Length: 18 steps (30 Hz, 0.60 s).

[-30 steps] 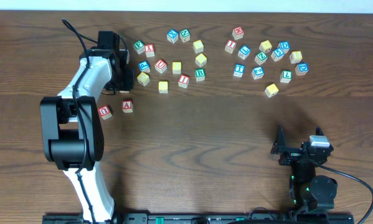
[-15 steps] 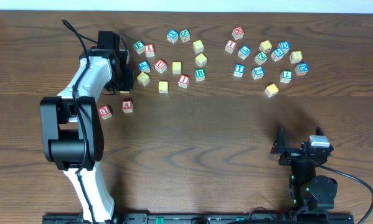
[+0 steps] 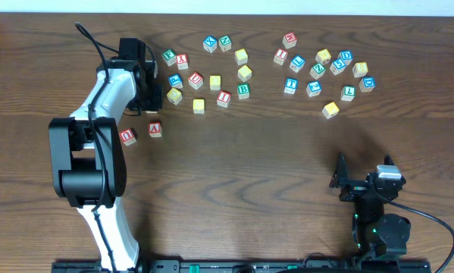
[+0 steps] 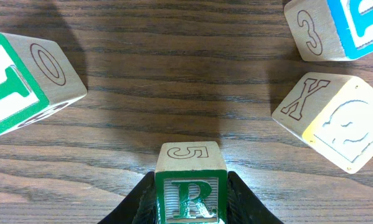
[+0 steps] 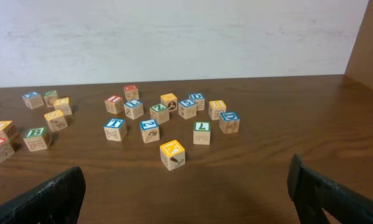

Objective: Spell out ROBOT
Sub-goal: 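Lift the R block and carry it toward the front center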

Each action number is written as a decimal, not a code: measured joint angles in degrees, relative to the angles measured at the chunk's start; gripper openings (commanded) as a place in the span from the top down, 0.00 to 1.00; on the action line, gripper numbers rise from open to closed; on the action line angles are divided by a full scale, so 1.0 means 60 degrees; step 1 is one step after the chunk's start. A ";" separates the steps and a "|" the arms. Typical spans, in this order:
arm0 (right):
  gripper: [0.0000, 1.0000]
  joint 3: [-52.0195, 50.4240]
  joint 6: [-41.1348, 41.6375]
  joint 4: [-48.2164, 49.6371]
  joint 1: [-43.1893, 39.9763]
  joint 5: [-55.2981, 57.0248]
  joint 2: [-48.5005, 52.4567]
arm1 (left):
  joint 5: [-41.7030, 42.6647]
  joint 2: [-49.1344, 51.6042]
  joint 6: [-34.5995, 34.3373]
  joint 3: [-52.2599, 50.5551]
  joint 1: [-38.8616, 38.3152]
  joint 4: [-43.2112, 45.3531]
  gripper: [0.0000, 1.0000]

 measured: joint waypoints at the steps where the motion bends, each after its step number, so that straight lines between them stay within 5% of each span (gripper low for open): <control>1: 0.01 0.0000 0.0000 0.0000 0.0000 0.0000 0.0000 | 0.0000 -0.0004 0.0000 0.0000 0.0000 -0.0007 0.74; 18: 0.01 0.0000 0.0004 0.0000 0.0000 -0.0004 0.0000 | 0.0062 -0.2612 -0.0004 0.0000 0.0000 -0.0106 0.74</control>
